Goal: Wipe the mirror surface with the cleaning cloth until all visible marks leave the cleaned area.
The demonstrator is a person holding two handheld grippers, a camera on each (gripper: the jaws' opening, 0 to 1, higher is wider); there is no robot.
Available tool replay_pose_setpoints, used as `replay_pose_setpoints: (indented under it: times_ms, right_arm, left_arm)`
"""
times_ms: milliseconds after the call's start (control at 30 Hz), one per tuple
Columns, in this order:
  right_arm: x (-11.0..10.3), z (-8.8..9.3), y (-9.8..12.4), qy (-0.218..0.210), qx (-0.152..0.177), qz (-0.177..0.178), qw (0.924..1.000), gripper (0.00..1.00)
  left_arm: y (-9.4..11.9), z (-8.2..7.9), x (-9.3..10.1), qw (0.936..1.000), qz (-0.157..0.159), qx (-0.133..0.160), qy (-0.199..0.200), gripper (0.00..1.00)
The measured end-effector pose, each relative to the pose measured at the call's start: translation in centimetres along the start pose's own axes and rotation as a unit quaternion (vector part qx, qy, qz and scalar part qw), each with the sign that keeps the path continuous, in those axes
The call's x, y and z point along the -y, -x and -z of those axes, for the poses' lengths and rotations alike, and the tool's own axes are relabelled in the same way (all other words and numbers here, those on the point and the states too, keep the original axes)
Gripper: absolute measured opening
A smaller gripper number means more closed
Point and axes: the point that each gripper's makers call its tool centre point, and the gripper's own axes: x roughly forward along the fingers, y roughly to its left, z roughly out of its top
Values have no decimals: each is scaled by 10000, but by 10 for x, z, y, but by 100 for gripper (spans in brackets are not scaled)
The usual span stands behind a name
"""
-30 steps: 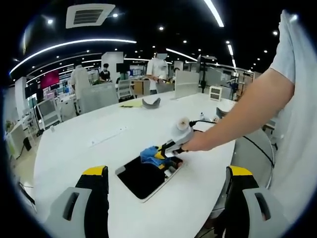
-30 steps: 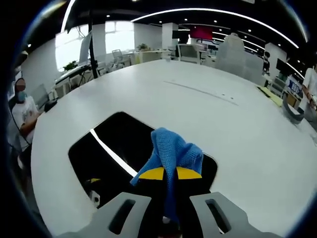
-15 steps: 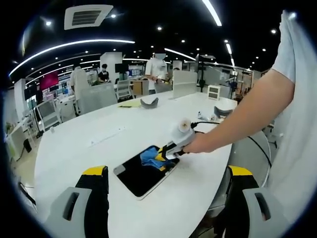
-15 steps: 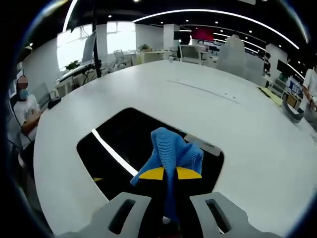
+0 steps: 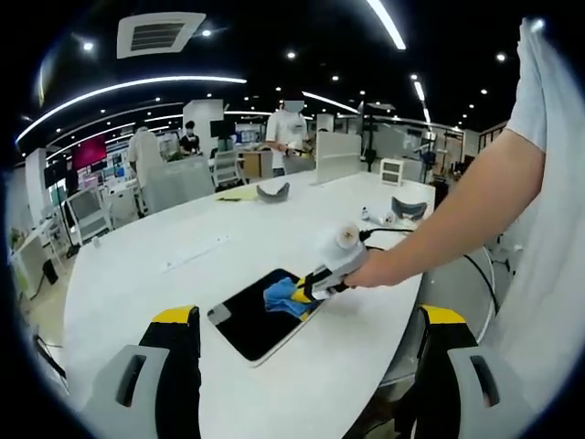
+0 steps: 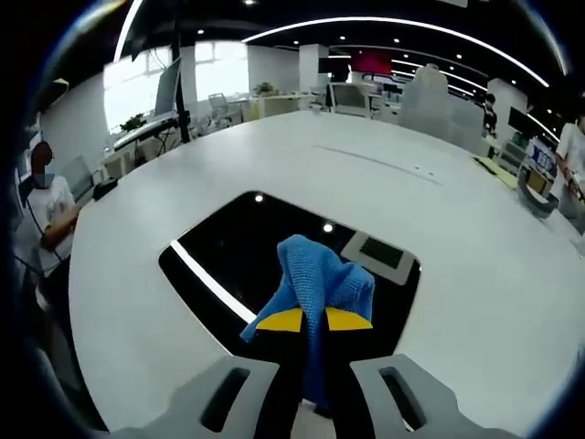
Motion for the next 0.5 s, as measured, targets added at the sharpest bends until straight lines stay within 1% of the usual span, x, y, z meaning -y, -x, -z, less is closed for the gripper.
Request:
replay_pose_setpoints:
  times_ms: [500]
  right_arm:
    - [-6,7,7,19,-34,8,10000,2]
  left_arm:
    - [8,2,3,10000,-16,30,-40,99]
